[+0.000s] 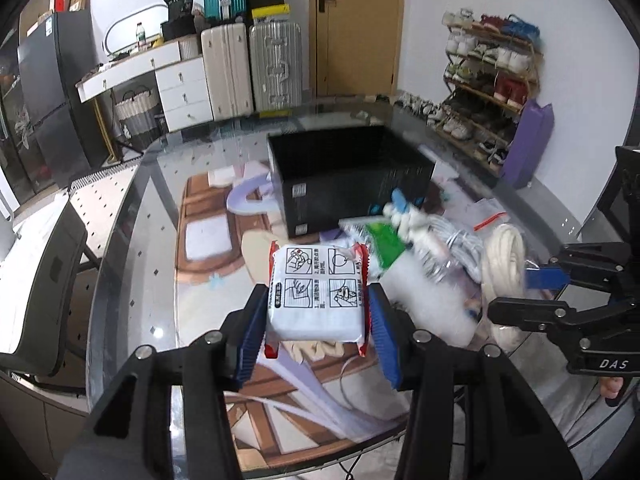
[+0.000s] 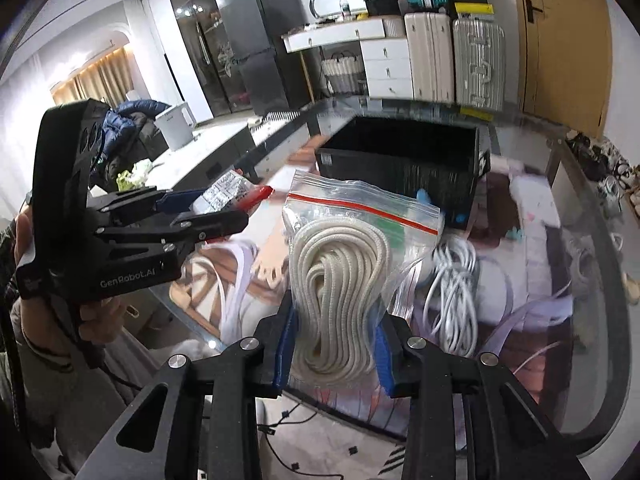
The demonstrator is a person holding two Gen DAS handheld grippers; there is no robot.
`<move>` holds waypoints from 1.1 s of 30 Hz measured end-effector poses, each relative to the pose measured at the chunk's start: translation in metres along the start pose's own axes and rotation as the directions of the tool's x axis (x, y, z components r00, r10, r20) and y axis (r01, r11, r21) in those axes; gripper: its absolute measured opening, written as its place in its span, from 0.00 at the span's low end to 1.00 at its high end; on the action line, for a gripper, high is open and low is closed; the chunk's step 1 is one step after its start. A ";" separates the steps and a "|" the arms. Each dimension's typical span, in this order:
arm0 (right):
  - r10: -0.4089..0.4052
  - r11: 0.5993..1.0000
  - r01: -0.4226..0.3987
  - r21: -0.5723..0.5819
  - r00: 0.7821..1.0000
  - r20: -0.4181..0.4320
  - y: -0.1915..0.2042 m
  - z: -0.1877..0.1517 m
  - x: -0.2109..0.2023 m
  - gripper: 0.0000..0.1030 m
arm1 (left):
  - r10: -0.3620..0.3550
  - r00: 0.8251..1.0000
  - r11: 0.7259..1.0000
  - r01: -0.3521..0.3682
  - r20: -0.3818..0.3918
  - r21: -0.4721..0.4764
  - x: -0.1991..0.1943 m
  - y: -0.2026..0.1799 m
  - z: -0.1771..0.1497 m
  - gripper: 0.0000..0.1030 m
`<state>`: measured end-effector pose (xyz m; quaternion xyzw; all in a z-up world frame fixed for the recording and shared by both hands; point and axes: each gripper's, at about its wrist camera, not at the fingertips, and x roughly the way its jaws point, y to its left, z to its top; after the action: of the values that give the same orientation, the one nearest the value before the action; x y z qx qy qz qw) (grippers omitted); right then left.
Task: Organize soft objects
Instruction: 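Grasp the zip bag of white rope with the right tool while the left grasps a white medicine sachet, then carry both held items over the black box and open both tools inside it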
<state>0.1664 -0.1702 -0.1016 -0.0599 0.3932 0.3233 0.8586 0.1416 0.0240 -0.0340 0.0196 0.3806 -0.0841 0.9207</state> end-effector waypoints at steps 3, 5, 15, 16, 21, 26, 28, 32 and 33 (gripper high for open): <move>-0.009 1.000 0.009 -0.005 0.999 0.049 0.000 0.017 -0.011 0.33 | -0.005 0.999 1.000 0.006 0.032 -0.004 -0.007 -0.002 0.011 0.47; -0.029 0.999 0.030 -0.013 0.996 0.084 -0.001 0.029 -0.018 0.33 | -0.005 0.998 1.000 0.005 0.060 -0.003 -0.012 -0.002 0.019 0.47; -0.096 0.994 0.103 -0.026 0.977 0.189 -0.013 0.095 -0.021 0.33 | -0.009 0.988 1.000 0.012 0.151 -0.017 -0.005 0.005 0.070 0.47; -0.099 0.994 0.107 -0.028 0.976 0.196 -0.015 0.099 -0.020 0.33 | -0.011 0.988 1.000 0.015 0.154 -0.020 -0.001 0.006 0.074 0.47; -0.144 0.989 0.150 -0.010 0.965 0.217 -0.038 0.131 -0.002 0.33 | -0.010 0.988 0.999 0.018 0.156 -0.051 0.022 0.015 0.093 0.47; -0.157 0.988 0.156 0.019 0.968 0.197 -0.063 0.154 0.027 0.33 | -0.012 0.986 0.997 0.024 0.169 -0.068 0.045 0.014 0.106 0.47; -0.160 0.987 0.156 0.037 0.972 0.173 -0.073 0.163 0.044 0.33 | -0.029 0.987 0.997 0.039 0.158 -0.066 0.060 0.012 0.110 0.47; -0.143 0.988 0.135 0.078 0.983 0.113 -0.095 0.169 0.075 0.33 | -0.053 0.991 0.994 0.065 0.121 -0.093 0.084 0.012 0.117 0.47; -0.143 0.987 0.134 0.085 0.985 0.099 -0.099 0.170 0.082 0.33 | -0.054 0.993 0.992 0.065 0.107 -0.107 0.091 0.014 0.116 0.47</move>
<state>0.3735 -0.1453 -0.0584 -0.0364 0.3549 0.2499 0.9002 0.2886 0.0131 -0.0159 -0.0469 0.3368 -0.0913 0.9359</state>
